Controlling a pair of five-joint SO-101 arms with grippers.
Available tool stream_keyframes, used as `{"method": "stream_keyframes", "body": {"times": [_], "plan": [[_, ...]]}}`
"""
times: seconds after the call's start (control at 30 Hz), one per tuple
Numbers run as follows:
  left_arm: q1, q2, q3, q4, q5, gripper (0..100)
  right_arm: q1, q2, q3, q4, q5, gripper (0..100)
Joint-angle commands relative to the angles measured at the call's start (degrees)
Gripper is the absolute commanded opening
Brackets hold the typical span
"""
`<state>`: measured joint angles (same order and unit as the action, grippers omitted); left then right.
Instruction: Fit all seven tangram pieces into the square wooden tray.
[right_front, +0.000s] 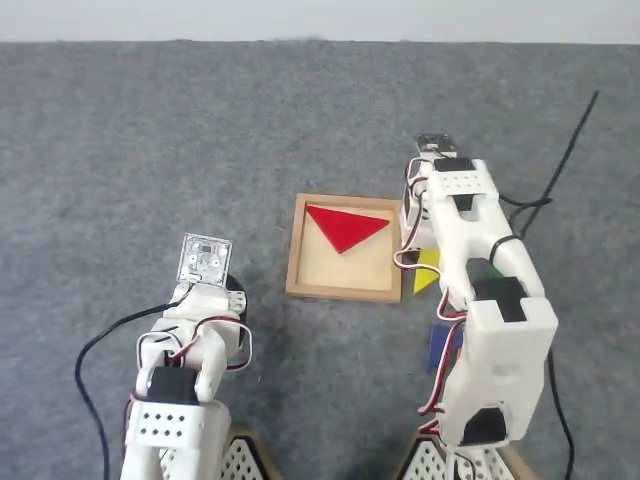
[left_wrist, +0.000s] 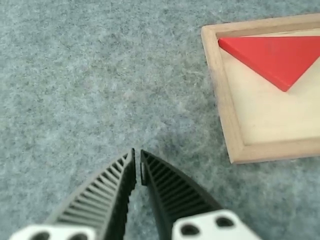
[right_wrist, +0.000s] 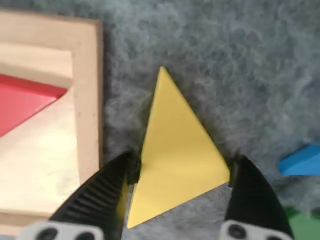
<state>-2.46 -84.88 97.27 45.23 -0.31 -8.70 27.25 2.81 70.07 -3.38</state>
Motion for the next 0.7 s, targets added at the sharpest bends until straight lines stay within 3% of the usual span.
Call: {"method": "stream_keyframes", "body": {"times": [0.0, 0.57, 0.67], "plan": [[-0.3, -0.8, -0.5, 0.4, 0.3, 2, 0.0, -0.7, -1.5, 0.1, 0.3, 16.7], [-0.3, -0.8, -0.5, 0.4, 0.3, 2, 0.9, -24.0, 13.0, -1.9, -1.2, 17.4], [-0.3, -0.8, -0.5, 0.4, 0.3, 2, 0.9, -22.8, 16.2, -3.1, -1.7, 24.9]]}}
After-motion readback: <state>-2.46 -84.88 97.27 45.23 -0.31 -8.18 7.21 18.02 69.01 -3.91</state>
